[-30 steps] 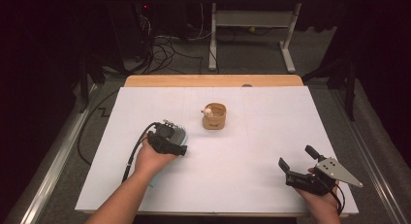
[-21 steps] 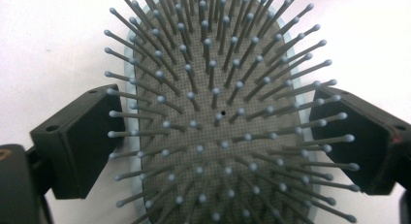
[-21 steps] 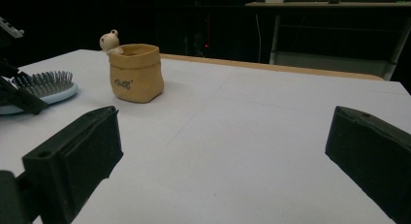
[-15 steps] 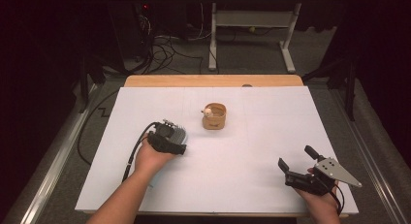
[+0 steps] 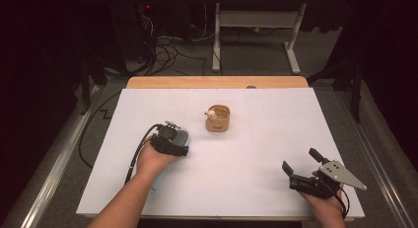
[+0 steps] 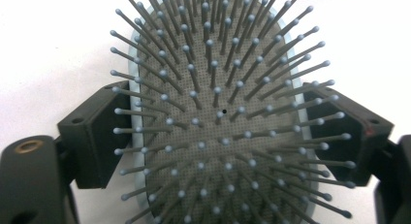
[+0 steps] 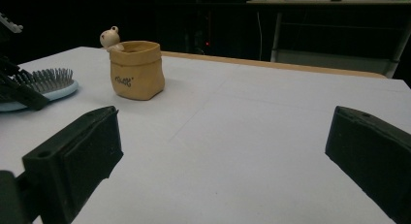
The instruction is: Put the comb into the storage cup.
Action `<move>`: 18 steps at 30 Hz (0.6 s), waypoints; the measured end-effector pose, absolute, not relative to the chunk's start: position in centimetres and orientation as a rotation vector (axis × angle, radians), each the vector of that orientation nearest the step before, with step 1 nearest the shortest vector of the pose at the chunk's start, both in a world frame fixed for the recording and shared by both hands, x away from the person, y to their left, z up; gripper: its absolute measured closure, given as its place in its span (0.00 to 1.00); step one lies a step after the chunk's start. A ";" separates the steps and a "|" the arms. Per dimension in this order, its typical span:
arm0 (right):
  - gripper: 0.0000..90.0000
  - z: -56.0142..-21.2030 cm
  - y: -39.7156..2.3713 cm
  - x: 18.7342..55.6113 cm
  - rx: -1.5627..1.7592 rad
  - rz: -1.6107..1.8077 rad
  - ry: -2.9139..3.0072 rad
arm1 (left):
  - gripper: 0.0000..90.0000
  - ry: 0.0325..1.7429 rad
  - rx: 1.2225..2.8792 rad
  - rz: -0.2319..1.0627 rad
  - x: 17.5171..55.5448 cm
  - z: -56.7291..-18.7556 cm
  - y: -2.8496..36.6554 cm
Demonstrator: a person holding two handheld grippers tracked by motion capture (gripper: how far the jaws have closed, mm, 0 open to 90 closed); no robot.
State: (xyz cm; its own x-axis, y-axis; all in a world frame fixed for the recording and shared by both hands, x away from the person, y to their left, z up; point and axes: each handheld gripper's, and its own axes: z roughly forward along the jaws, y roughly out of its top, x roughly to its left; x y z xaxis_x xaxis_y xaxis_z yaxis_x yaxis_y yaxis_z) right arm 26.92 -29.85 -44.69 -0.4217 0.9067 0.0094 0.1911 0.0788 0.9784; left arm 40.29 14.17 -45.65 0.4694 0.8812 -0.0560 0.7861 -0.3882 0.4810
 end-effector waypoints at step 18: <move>0.00 -44.7 -29.9 27.0 1.096 1.392 1.706 | 0.22 1.415 2.298 0.273 40.6 -45.4 14.0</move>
State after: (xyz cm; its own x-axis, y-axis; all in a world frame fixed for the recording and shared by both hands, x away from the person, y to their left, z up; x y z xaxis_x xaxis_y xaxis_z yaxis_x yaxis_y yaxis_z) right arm 26.95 -29.88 -44.74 -0.4238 0.9057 0.0111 0.1924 0.0780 0.9782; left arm 40.59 14.03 -45.43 0.4613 0.8856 -0.0542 0.8019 -0.3900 0.4525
